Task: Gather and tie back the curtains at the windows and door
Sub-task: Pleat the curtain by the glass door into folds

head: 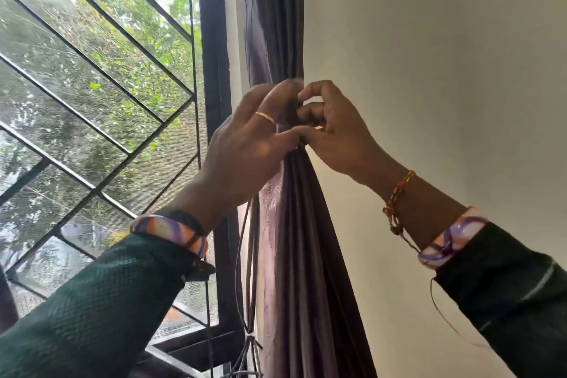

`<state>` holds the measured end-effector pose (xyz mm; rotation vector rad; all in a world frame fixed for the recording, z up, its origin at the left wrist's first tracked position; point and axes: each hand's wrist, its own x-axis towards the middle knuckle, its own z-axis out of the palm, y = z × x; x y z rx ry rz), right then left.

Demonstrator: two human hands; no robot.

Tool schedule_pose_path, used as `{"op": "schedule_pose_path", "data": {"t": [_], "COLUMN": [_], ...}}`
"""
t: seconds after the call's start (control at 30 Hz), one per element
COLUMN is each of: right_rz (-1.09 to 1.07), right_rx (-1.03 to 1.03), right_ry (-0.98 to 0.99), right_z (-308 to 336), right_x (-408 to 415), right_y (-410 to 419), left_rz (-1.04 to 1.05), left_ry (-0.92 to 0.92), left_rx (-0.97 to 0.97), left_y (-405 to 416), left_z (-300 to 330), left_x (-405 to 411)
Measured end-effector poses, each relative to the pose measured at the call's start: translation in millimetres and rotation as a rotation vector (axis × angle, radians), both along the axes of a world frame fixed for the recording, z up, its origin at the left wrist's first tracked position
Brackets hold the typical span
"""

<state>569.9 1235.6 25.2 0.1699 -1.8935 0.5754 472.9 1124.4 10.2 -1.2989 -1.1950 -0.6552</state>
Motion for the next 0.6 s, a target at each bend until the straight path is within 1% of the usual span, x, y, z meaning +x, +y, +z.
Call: {"op": "schedule_pose_path", "data": {"t": [0.1,0.13,0.23,0.3,0.37,0.47,0.53,0.6], "right_rz": [-0.057,-0.056,-0.039,-0.039,-0.054,-0.09,-0.112,-0.145], "right_rx": [0.068,0.072,0.119,0.159,0.184,0.213,0.216,0.22], "right_ry": [-0.094,-0.119,-0.168,-0.212,-0.232,-0.179,-0.16,-0.142], "right_z": [8,10,11,11,11,13,12,10], "right_x": [7,10,18,21,22,20,18,14], "right_y": [1,0,-3,-4,-3,-1,-2,-4], "left_rz": [0.015,-0.018,-0.305,-0.405,-0.488,-0.568,-0.606,-0.602], "left_ry": [0.159,0.115,-0.208,-0.415,-0.588,-0.727,-0.756,-0.738], "left_rx": [-0.051,-0.059,-0.021,0.004,-0.038,-0.098,-0.106,-0.127], "left_y": [1,1,3,4,5,3,1,0], "left_z": [4,6,8,9,11,11,11,12], "left_x": [-6,-9,-8,-6,-8,-6,-5,-6]}}
